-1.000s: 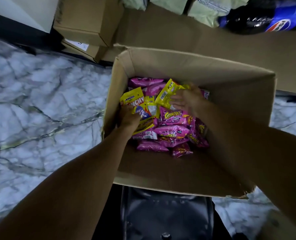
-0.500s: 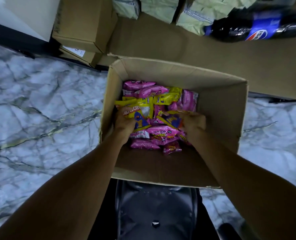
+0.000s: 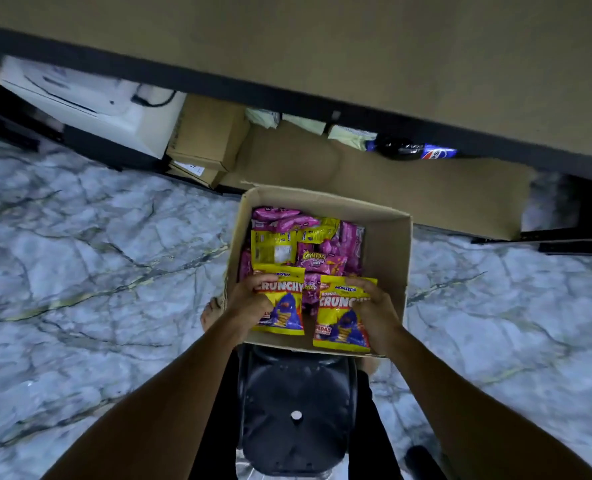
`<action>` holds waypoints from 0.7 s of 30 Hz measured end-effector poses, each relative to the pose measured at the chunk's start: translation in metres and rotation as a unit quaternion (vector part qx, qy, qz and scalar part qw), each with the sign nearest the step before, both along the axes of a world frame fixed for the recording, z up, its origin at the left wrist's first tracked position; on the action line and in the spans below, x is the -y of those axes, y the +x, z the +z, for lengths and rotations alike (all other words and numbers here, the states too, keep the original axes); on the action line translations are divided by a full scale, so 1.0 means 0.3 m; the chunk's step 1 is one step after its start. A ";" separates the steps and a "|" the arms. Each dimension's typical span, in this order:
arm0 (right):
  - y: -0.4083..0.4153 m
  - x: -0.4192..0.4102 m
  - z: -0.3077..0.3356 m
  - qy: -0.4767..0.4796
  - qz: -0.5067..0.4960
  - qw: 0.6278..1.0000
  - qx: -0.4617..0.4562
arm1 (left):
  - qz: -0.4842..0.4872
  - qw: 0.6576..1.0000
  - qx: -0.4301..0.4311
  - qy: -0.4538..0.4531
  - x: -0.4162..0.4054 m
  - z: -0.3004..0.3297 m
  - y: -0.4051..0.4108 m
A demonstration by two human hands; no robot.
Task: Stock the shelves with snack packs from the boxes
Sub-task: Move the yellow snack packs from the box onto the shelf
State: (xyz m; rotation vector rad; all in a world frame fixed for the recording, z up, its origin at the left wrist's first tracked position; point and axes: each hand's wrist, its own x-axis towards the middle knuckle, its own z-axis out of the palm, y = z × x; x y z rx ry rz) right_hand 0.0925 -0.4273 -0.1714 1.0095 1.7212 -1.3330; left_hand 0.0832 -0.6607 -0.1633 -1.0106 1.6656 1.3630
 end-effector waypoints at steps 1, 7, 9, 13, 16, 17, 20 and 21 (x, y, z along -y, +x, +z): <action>0.000 -0.003 0.049 0.010 0.027 1.000 -0.002 | -0.005 1.000 0.000 0.008 -0.004 0.043 0.007; -0.049 -0.003 0.389 -0.005 0.053 0.997 -0.063 | 0.001 0.999 -0.027 0.044 -0.025 0.327 0.021; -0.086 0.008 0.493 -0.018 0.048 0.996 -0.079 | 0.006 0.998 -0.047 0.046 -0.015 0.430 0.005; -0.154 0.011 0.735 -0.029 0.069 0.989 -0.131 | 0.022 0.994 -0.085 0.064 0.013 0.643 -0.038; -0.132 -0.019 0.919 -0.018 0.025 0.984 -0.176 | 0.029 0.992 -0.107 0.052 0.021 0.812 -0.040; -0.106 -0.030 0.972 -0.009 0.005 0.983 -0.185 | 0.027 0.992 -0.113 0.051 0.020 0.867 -0.029; -0.022 -0.050 1.123 0.005 -0.044 0.974 -0.224 | 0.008 0.990 -0.136 0.041 0.007 1.034 -0.002; -0.003 -0.055 1.170 0.008 -0.059 0.970 -0.237 | 0.002 0.988 -0.151 0.041 -0.001 1.093 0.001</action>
